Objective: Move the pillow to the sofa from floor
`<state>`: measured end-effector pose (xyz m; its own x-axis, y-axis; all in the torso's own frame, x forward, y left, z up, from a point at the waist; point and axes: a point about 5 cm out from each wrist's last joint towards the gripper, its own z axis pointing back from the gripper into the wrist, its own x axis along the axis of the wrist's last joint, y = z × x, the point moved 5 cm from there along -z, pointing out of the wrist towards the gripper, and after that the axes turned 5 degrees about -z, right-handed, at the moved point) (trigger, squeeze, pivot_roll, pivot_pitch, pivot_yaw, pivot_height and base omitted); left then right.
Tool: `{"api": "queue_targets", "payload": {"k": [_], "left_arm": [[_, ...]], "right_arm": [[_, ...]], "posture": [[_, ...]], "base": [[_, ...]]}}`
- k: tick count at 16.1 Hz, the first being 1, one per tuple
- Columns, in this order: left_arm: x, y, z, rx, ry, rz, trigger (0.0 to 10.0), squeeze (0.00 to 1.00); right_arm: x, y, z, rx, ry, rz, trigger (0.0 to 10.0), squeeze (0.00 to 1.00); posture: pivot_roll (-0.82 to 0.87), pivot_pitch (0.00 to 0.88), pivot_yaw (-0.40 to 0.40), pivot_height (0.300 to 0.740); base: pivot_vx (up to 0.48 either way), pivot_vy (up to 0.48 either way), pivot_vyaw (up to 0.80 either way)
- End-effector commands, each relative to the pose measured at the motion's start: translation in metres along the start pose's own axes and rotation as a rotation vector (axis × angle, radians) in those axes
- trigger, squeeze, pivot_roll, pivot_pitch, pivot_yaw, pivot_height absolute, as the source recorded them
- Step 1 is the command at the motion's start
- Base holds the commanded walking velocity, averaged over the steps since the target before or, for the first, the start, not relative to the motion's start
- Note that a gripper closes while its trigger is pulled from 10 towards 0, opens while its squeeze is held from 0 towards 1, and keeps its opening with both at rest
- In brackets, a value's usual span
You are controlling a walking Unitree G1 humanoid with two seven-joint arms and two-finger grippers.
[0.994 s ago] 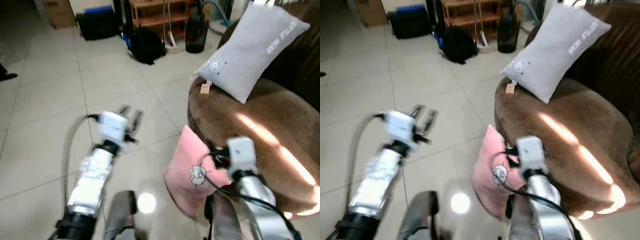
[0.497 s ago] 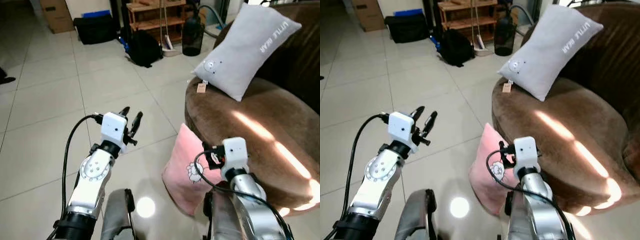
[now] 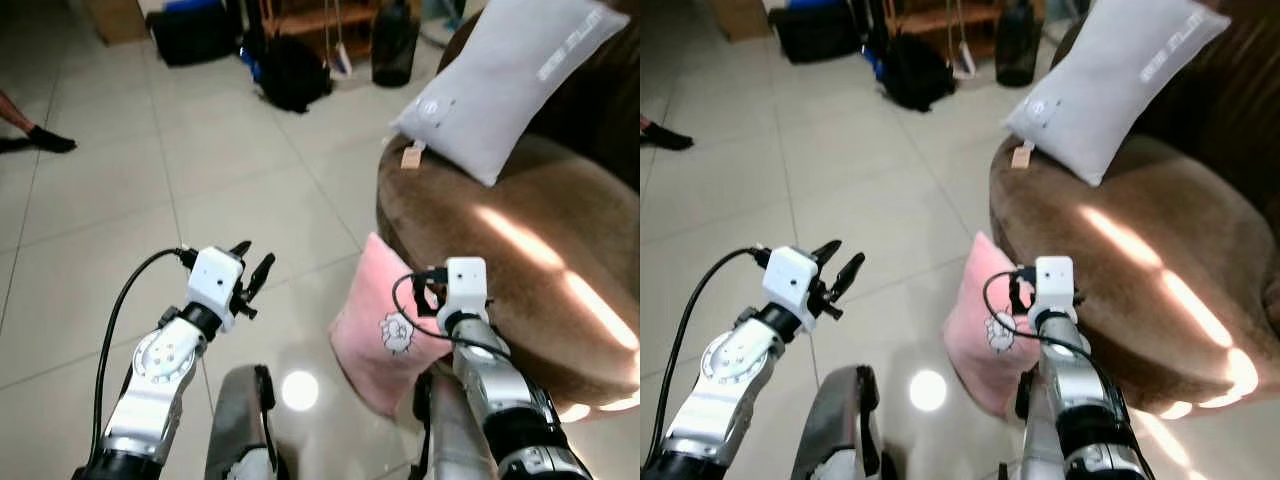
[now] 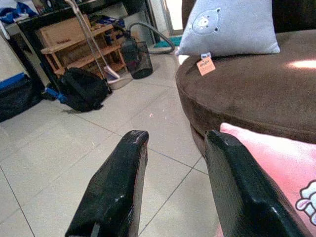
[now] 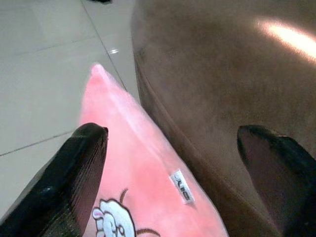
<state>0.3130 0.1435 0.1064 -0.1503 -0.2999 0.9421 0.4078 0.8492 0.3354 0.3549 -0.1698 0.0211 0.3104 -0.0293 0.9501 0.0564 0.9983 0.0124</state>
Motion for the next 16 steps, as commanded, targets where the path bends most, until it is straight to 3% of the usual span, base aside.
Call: {"api": "queue_targets", "payload": {"k": [1,4,7,10,14,15,16], "left_arm": [[0.011,-0.006,0.013,-0.074,-0.01,-0.009,10.0,0.0],[0.024,-0.009,0.022,-0.143,-0.023,0.002,10.0,0.0],[0.052,-0.007,0.036,-0.284,-0.059,0.024,10.0,0.0],[0.05,-0.008,0.043,-0.322,-0.033,0.01,10.0,0.0],[0.056,-0.014,0.047,-0.368,-0.019,0.017,10.0,0.0],[0.055,-0.02,0.05,-0.419,-0.006,0.024,10.0,0.0],[0.055,-0.022,0.052,-0.442,0.003,0.032,10.0,0.0]], "right_arm": [[-0.007,-0.011,-0.003,-0.06,0.012,-0.037,10.0,1.0],[-0.013,-0.021,-0.004,-0.113,0.027,-0.06,10.0,1.0],[-0.02,-0.045,-0.001,-0.214,0.029,-0.111,10.0,1.0],[-0.009,-0.07,0.002,-0.222,-0.041,-0.117,10.0,1.0],[-0.006,-0.07,0.002,-0.199,-0.064,-0.032,10.0,1.0],[-0.017,-0.058,0.0,-0.14,0.009,0.068,10.0,0.91],[-0.022,-0.053,0.0,-0.112,0.038,0.101,10.0,0.78]], "posture": [[0.13,0.222,0.122,0.532],[0.2,0.256,0.146,0.532],[0.24,0.282,0.196,0.532],[0.23,0.306,0.211,0.532],[0.25,0.309,0.217,0.532],[0.26,0.316,0.22,0.532],[0.26,0.317,0.22,0.532]], "base": [[0.0,0.0,0.0],[0.0,0.0,0.0],[0.0,0.0,0.0],[0.0,0.0,0.0],[0.0,0.0,0.0],[0.0,0.0,0.0],[0.0,0.0,0.0]]}}
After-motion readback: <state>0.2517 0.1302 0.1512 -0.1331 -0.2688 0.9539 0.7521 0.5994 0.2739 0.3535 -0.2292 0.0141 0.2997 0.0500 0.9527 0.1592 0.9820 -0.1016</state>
